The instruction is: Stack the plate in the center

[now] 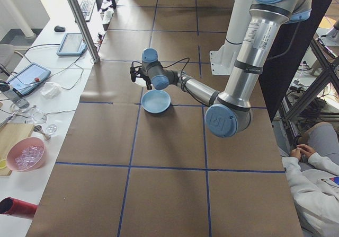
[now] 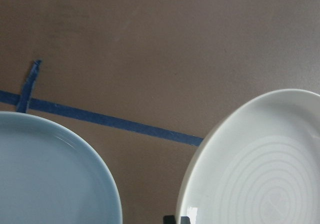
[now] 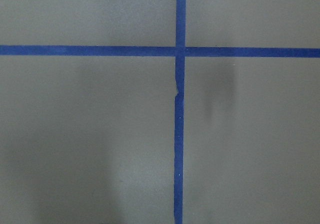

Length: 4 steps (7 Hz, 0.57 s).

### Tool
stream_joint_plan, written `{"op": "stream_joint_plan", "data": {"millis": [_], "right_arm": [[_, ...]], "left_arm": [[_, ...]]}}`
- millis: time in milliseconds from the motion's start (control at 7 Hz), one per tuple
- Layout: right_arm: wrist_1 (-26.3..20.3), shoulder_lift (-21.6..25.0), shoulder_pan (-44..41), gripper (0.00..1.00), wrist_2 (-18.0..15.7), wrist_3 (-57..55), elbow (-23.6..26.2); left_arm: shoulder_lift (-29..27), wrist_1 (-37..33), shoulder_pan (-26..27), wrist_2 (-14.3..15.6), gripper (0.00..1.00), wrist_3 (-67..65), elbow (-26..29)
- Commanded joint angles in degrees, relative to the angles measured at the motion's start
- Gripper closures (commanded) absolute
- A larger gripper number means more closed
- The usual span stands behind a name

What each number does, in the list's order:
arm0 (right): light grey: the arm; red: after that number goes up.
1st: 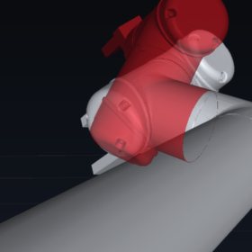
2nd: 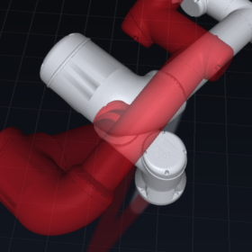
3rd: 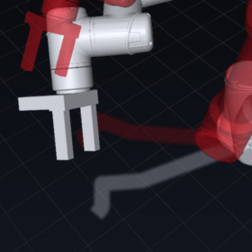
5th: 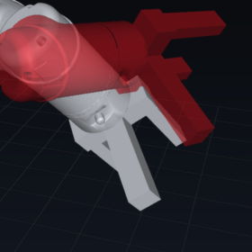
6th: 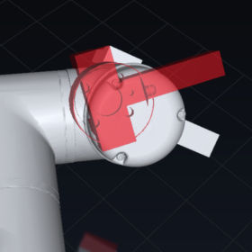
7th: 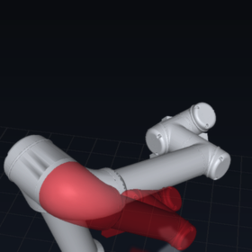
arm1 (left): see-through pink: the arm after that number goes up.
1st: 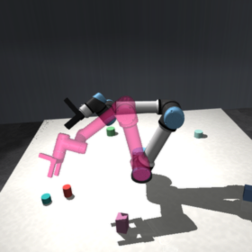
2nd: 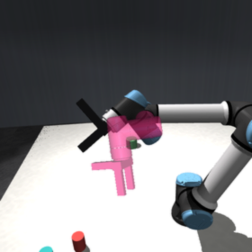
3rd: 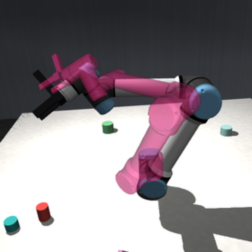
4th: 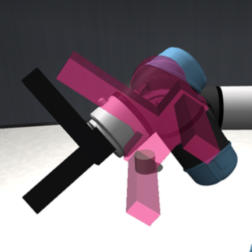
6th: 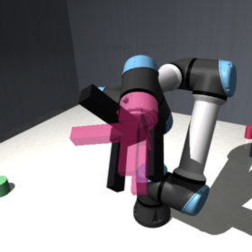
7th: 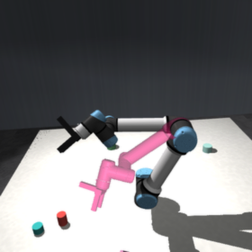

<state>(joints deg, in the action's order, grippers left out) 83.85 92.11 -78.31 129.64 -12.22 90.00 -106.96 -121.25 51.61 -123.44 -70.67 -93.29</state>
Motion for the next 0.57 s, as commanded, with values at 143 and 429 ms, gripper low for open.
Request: {"op": "stream_joint_plan", "data": {"millis": [143,429], "right_arm": [[0.0,0.0,0.0,0.00,0.0,0.0,0.0],[0.0,0.0,0.0,0.00,0.0,0.0,0.0]], "left_arm": [[6.4,0.2,4.8,-1.9,1.00,10.7,-0.1],[8.7,0.1,6.2,-2.0,1.00,14.8,0.0]]}}
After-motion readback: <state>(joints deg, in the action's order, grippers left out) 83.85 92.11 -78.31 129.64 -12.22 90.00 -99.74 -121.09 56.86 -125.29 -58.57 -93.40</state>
